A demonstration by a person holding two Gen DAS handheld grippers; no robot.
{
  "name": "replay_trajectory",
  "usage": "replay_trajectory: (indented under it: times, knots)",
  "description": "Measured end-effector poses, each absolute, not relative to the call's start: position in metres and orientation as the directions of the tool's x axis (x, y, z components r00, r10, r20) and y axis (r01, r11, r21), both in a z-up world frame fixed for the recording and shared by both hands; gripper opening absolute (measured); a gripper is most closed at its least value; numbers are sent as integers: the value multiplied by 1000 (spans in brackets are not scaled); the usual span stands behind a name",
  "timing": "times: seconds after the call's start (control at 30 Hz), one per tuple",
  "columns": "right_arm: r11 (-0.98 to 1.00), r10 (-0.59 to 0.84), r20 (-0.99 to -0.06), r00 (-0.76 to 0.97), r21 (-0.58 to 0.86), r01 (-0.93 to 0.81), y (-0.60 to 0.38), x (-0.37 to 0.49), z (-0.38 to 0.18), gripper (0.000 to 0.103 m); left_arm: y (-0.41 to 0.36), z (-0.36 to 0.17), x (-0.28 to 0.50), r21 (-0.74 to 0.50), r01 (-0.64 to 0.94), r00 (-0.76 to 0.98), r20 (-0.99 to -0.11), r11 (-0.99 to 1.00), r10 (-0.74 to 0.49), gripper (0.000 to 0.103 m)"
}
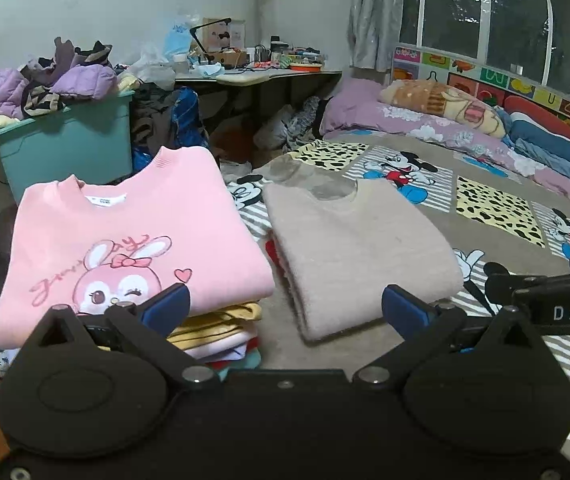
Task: Fold clothes
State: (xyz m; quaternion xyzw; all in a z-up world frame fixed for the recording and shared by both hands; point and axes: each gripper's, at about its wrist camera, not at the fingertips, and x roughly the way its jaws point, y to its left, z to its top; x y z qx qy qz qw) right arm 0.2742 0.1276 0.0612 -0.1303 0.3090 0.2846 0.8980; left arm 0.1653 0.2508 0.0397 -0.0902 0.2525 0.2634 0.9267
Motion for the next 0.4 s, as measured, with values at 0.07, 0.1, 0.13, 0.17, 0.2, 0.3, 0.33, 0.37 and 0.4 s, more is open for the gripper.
replay_trajectory:
  times: [0.07,0.1,0.13,0.17,0.2,0.3,0.33,0.37,0.4]
  knots:
    - [803,429,-630,647,-62,-593,130,271,62,103,251,41,164,-34,-531,736,-512,846,442,103]
    - [803,428,-630,648,-64,-592,130,270,62,103,251,41,164,-35,-530,738,-511,847,441,103]
    - [803,425,-630,650,-68,-592,130,268,63,103,251,41,163,-35,-529,739,-510,848,440,103]
    - [803,425,-629,651,-70,-592,130,267,63,103,251,41,163,-35,-528,740,-509,848,439,103]
    - [803,424,-629,651,-72,-592,130,266,64,103,251,42,162,-34,-529,741,-505,848,442,103]
    - [805,421,-629,653,-73,-589,129,264,65,103,251,43,159,-28,-532,745,-491,846,452,103]
    - [805,421,-630,653,-72,-589,128,264,65,103,250,43,158,-25,-533,746,-486,846,456,103]
    - [805,421,-630,653,-72,-588,128,263,65,103,250,43,157,-23,-534,747,-481,845,459,103]
    - [806,420,-630,653,-72,-587,127,263,66,103,250,44,157,-21,-536,748,-476,844,462,103]
